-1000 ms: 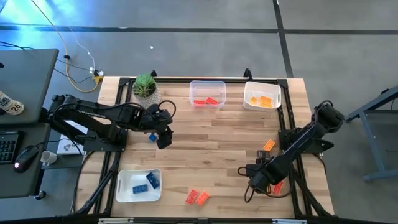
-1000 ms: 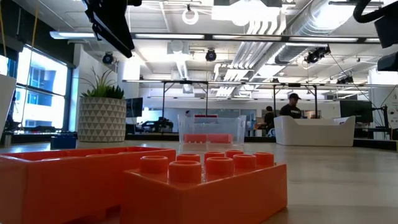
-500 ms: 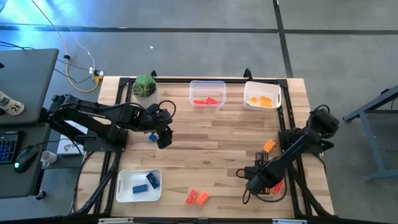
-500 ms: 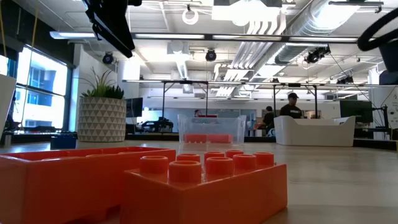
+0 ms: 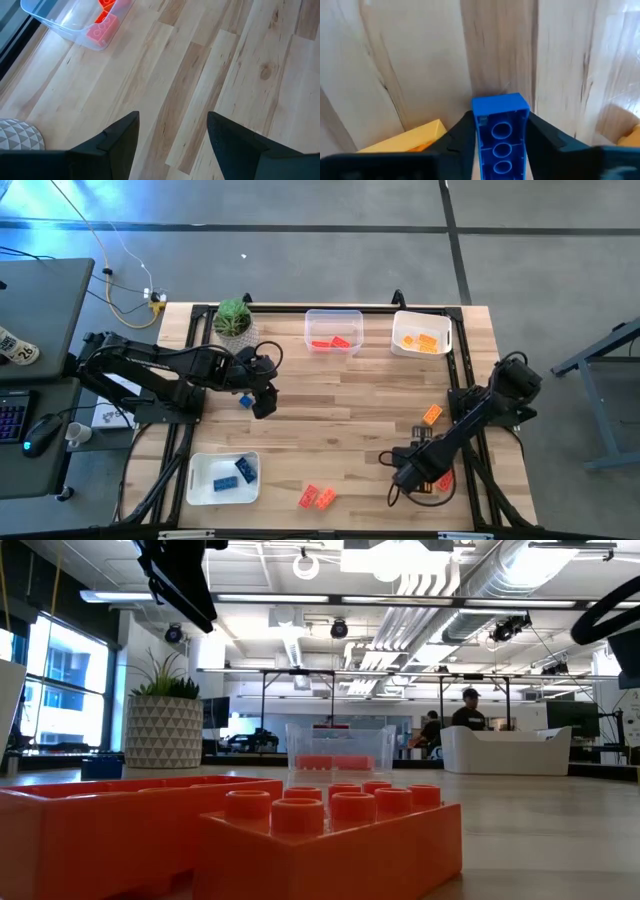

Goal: Sort & place blocks by color
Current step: Put the blue game piece into the bottom white bin

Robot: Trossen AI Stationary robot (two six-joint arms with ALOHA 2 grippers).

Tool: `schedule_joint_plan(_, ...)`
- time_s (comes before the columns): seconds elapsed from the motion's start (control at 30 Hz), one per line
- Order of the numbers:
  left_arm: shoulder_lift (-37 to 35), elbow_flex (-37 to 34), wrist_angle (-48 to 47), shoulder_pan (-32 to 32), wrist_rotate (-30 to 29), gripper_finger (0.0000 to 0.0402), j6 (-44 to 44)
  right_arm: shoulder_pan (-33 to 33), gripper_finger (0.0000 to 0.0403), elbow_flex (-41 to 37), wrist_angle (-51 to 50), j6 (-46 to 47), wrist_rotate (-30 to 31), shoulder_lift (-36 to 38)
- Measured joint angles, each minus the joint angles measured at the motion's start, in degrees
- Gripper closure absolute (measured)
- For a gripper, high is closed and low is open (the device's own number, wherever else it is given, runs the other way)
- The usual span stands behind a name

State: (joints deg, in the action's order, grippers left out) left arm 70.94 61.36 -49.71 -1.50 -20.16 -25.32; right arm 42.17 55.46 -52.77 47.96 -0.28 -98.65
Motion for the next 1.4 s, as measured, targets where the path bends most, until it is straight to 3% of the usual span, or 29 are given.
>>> schedule_joint_plan(0.07, 0.0, 0.0, 0.0, 0.0, 0.0, 0.0183, 0.3, -0.7, 0.0304, 0.0, 0.0, 1.3, -0.2, 0.0)
schedule_joint_plan(0.37, 0.0, 0.0, 0.0, 0.0, 0.0, 0.0183, 0.5, -4.8, 0.0304, 0.0, 1.1, 10.0, 2.2, 1.3)
schedule_joint_plan(0.77, 0.0, 0.0, 5.0, 1.6, 2.1, 0.0183, 2.8, -10.4, 0.0304, 0.0, 10.4, 26.7, 24.7, 10.8)
schedule_joint_plan(1.13, 0.0, 0.0, 18.1, 5.7, 8.6, 0.0183, 10.6, -15.3, 0.0304, 0.0, 26.3, 21.6, 39.2, 16.0)
schedule_joint_plan(1.4, 0.0, 0.0, 24.1, 7.8, 13.3, 0.0183, 17.3, -19.1, 0.0304, 0.0, 42.6, 9.6, 47.6, 17.1)
